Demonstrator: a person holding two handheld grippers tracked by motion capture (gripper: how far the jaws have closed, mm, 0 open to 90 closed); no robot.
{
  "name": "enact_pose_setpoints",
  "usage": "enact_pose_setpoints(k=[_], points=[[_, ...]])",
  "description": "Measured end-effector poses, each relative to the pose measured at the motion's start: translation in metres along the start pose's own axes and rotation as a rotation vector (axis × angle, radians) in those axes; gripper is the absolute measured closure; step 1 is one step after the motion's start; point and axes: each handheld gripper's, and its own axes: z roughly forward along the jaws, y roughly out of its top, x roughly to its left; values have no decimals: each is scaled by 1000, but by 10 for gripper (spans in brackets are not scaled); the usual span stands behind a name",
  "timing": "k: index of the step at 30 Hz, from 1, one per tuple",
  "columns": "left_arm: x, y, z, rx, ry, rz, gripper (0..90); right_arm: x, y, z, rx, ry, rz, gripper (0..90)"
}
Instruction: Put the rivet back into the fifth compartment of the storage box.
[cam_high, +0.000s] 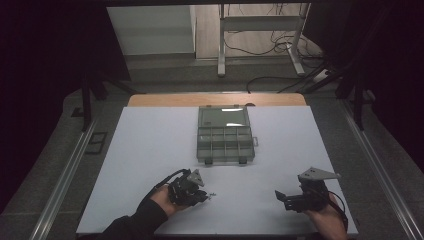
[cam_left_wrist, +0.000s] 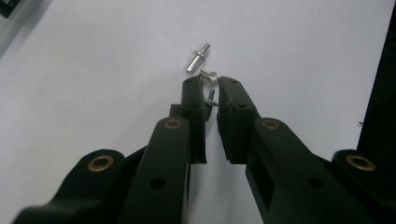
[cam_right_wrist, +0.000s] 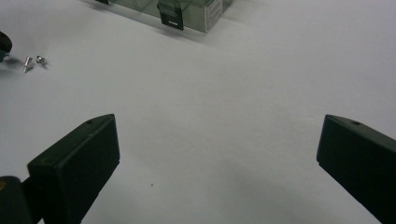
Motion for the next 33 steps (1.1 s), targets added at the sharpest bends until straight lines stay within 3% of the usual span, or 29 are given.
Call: enact_pose_setpoints(k=[11,12,33], points=[[6,0,-6,-13,4,-35,819,5,1,-3,-6,2,-6,0],[5,0,-6,-35,2,-60,819,5,1,-3,-7,1,-9,0],[18,8,-18,-61,26,-94,818,9,2,-11,-22,3,-3,0]])
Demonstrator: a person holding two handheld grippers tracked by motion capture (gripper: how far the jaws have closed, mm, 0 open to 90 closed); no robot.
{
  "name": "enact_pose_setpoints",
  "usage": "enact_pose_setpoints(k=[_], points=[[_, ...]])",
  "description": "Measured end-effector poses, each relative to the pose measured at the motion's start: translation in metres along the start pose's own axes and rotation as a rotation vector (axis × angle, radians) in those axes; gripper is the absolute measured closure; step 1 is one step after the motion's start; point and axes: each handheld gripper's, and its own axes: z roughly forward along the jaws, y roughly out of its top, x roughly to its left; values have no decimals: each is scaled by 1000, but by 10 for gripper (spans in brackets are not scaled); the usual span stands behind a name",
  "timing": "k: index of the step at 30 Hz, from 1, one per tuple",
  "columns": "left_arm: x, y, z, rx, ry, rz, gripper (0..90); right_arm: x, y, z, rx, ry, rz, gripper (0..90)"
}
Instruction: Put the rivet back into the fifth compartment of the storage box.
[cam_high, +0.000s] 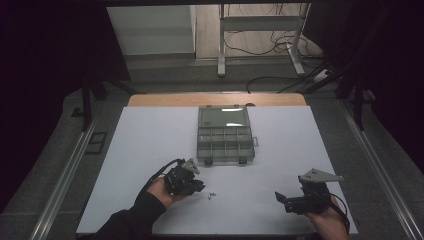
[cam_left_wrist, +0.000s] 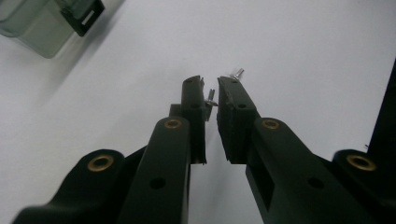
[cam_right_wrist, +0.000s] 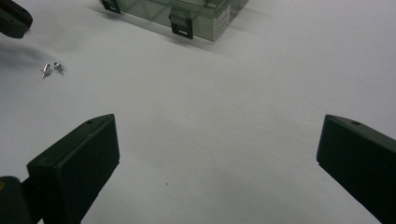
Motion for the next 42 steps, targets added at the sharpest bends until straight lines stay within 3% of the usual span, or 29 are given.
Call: enact_pose_setpoints(k=[42], points=[[48,47,-11,-31,78,-55,818,-1,-1,-3,-3,0,13,0]])
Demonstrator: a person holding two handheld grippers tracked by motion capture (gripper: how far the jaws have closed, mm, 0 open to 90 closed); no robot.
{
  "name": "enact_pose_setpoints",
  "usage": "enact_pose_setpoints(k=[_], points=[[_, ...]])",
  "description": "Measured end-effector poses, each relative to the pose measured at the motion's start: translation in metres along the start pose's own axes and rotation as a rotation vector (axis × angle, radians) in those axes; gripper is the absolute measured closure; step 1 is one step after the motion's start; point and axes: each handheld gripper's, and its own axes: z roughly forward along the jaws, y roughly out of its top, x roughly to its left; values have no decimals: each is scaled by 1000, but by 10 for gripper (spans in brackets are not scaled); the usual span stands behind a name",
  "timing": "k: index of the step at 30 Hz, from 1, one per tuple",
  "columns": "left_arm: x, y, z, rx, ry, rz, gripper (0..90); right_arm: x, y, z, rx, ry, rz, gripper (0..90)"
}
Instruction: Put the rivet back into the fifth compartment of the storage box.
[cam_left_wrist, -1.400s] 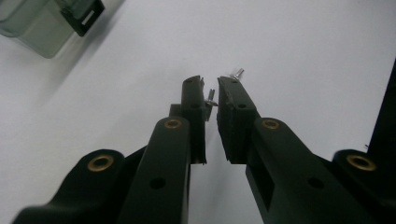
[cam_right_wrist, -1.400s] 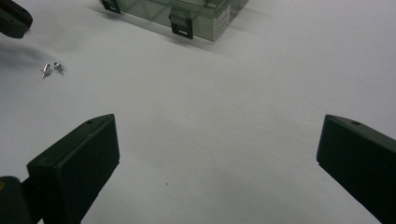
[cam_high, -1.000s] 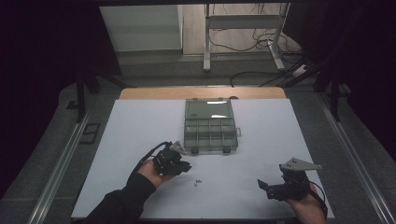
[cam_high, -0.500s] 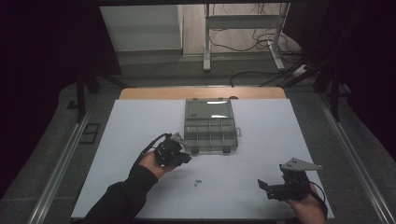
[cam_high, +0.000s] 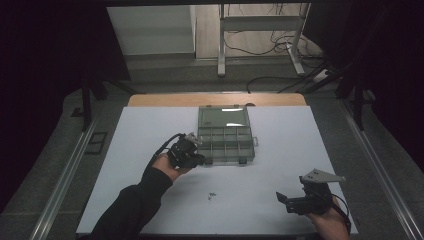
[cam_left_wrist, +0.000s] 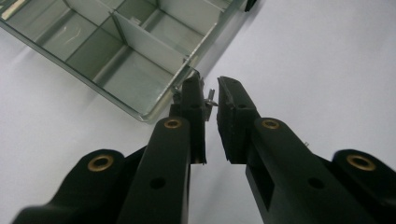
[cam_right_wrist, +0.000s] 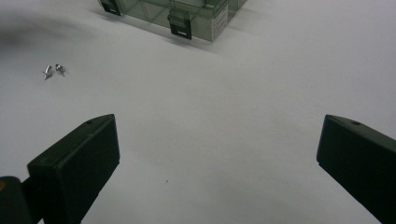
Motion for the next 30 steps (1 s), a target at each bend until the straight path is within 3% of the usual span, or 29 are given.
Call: enact_pose_setpoints(k=[30], points=[[26,23,10,-16,40,-47,818,-1,0,0,2,12,8,0]])
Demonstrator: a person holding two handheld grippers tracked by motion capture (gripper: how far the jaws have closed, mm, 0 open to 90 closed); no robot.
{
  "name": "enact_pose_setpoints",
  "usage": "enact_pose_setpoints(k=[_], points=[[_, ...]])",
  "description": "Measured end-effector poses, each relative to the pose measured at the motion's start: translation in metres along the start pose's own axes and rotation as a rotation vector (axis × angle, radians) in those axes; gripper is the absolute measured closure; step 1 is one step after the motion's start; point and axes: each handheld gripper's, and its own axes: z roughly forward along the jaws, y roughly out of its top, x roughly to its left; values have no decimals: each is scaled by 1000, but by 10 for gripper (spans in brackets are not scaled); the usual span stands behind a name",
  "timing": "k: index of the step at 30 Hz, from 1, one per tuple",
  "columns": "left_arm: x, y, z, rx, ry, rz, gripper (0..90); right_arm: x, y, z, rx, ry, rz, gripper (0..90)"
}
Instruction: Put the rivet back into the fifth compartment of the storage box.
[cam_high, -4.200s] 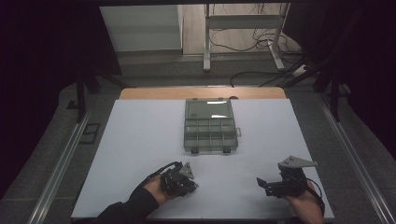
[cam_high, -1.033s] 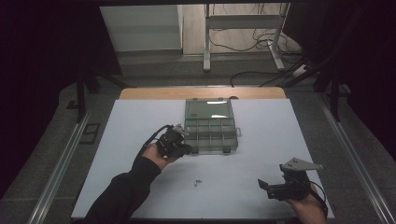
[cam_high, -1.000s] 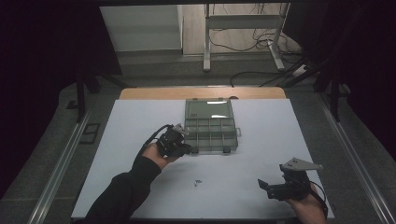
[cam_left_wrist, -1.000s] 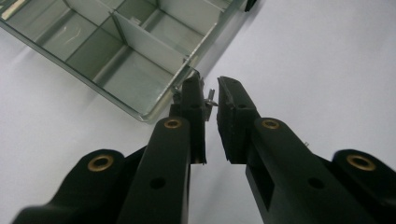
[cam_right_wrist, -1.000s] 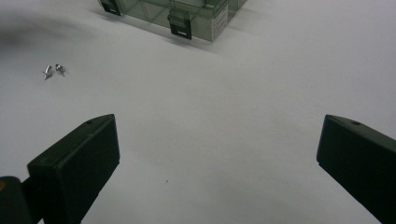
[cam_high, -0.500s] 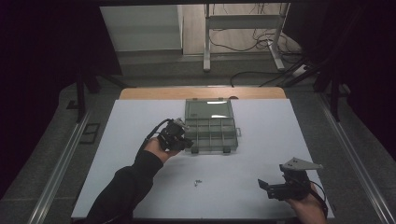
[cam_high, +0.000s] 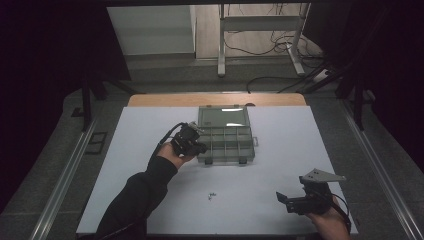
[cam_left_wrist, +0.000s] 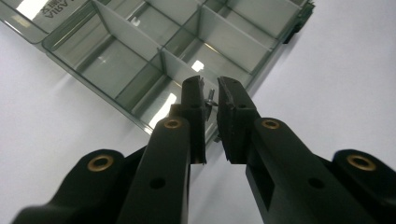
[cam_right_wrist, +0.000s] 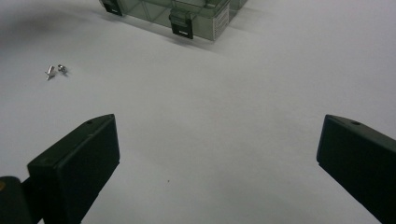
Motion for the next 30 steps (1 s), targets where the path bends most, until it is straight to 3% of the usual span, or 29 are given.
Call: enact_pose_setpoints(k=[30], points=[[19,5,30,34,43,-25,812,0,0,0,2,6,-1,0]])
